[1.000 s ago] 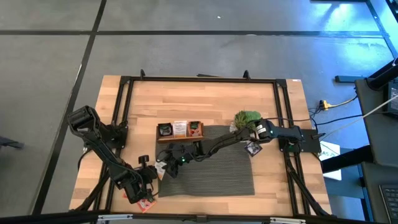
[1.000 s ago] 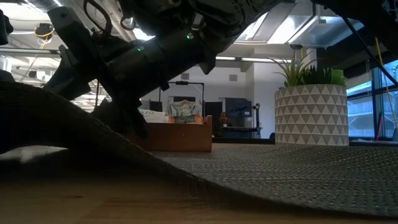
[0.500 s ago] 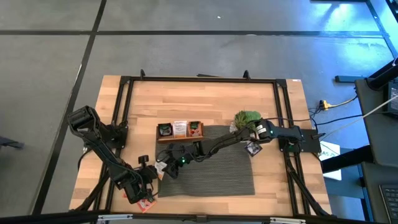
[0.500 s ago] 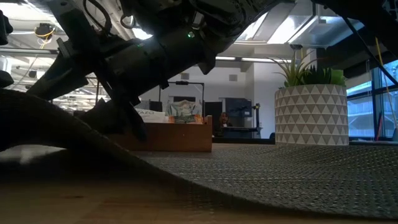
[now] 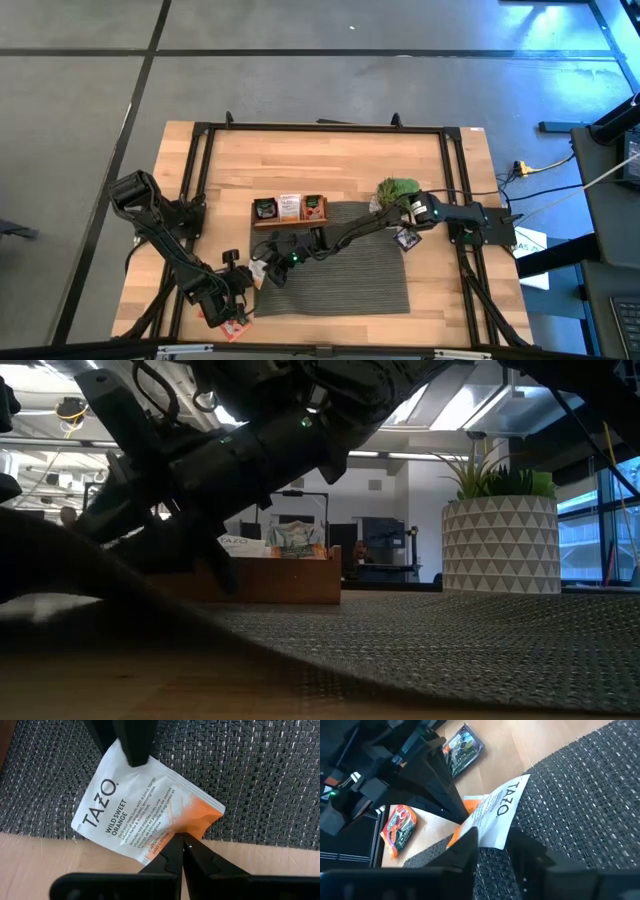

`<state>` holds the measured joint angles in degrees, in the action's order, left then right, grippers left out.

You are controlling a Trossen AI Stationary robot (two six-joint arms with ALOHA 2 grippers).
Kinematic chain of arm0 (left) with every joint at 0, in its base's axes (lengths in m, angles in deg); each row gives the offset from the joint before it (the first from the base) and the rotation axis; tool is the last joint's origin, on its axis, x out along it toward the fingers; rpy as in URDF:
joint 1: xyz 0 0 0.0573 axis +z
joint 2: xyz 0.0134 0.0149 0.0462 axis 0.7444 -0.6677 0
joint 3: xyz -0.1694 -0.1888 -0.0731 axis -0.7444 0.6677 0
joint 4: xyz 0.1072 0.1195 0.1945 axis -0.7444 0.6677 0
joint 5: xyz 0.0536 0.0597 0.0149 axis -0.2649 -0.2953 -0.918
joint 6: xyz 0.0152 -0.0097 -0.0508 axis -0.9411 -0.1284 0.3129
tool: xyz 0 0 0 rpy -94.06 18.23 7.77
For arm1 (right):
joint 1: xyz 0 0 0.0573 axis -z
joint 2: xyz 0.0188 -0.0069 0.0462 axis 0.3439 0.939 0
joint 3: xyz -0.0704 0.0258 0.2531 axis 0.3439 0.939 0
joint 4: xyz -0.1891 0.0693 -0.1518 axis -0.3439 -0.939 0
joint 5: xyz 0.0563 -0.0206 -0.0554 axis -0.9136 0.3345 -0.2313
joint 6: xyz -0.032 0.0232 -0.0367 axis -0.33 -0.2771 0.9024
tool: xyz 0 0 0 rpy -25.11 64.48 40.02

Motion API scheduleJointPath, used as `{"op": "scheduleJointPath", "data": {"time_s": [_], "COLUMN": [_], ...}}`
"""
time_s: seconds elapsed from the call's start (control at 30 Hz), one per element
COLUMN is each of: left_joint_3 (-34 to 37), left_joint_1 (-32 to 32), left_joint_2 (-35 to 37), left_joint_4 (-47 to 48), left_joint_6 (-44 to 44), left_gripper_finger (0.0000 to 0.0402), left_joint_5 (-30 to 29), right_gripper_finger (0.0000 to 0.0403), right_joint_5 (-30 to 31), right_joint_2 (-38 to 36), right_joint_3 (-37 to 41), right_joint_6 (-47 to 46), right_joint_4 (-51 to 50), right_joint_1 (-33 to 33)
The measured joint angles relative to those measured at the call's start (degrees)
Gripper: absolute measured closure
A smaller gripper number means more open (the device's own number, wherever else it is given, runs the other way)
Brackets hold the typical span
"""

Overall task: Pick & Place Tea
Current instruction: Put the white tea bag to the middle section of the wooden organizer

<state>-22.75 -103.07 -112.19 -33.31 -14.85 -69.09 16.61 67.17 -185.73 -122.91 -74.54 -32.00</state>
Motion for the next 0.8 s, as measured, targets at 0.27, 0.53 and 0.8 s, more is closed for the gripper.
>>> {"op": "scheduleJointPath", "data": {"time_s": [0.27, 0.53, 0.8], "left_joint_3": [0.04, 0.2, 0.15], "left_joint_1": [-0.71, -1.94, -3.19], "left_joint_2": [1.21, 8.04, 16.79], "left_joint_4": [0.27, 2.39, 3.88], "left_joint_6": [-0.13, -1.52, -3.43], "left_gripper_finger": [0.0398, 0.0398, 0.0397], "left_joint_5": [-0.05, 1.56, -2.34], "right_gripper_finger": [0.0388, 0.0399, 0.0401], "right_joint_5": [0.45, -0.47, -2.26], "right_joint_2": [0.0, 0.0, -6.12], "right_joint_3": [0.0, 0.0, 0.0], "right_joint_6": [4.57, 7.58, 19.04], "right_joint_4": [-0.52, 1.68, -2.99], "right_joint_1": [0.92, 1.06, 2.93]}}
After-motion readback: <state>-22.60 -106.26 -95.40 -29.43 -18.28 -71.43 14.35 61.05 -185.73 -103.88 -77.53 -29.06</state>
